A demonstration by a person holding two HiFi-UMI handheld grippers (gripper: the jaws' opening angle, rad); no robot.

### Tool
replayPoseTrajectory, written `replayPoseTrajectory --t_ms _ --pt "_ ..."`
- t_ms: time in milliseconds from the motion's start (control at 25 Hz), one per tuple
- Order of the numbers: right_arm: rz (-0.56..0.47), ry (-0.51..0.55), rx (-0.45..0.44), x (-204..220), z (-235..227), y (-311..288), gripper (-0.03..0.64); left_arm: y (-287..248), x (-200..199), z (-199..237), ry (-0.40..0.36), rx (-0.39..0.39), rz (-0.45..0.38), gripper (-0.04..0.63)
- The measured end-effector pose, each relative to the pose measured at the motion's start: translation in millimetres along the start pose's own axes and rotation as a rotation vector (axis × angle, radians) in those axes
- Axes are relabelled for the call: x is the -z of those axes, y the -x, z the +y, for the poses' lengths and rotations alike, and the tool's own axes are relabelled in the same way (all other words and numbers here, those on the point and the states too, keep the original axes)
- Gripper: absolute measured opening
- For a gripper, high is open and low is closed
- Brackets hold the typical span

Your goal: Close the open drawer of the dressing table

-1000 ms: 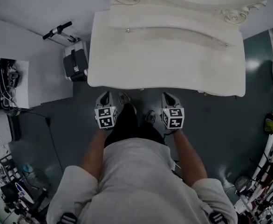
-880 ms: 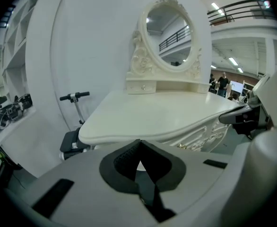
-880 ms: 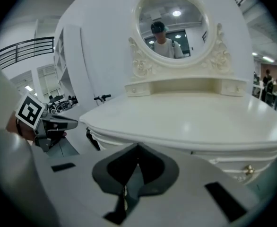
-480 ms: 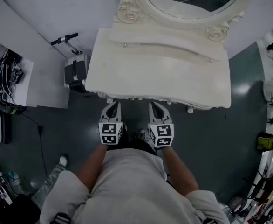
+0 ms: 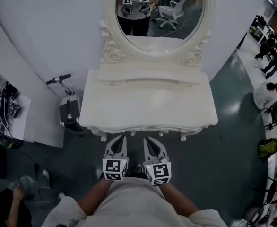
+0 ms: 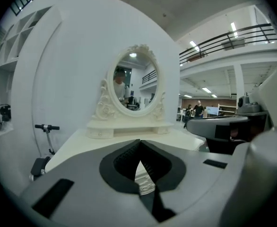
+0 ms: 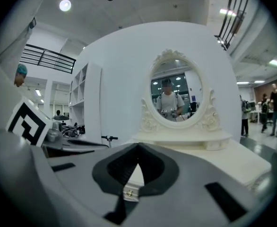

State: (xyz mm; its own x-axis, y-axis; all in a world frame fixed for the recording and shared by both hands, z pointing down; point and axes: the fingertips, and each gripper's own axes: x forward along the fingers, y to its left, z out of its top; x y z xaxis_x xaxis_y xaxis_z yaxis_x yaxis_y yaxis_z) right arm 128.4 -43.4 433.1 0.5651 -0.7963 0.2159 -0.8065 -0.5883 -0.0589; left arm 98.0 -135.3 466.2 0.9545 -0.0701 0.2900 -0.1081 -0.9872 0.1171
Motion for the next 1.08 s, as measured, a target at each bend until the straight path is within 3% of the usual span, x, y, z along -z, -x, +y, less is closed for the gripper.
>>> replayPoseTrajectory --t_ms 160,360,1080 --pt "-0.034 0.022 0.050 -17 -8 26 0.015 -4 -22 -34 -0.061 0.081 -0.059 0.006" --pt "-0.052 0.023 0.092 -23 -23 39 0.015 -5 -35 -59 -0.067 0.128 -0.087 0.006" --pt "-0.059 0.018 0.103 -24 -21 41 0.015 7 -48 -56 -0.055 0.108 -0.128 0.006"
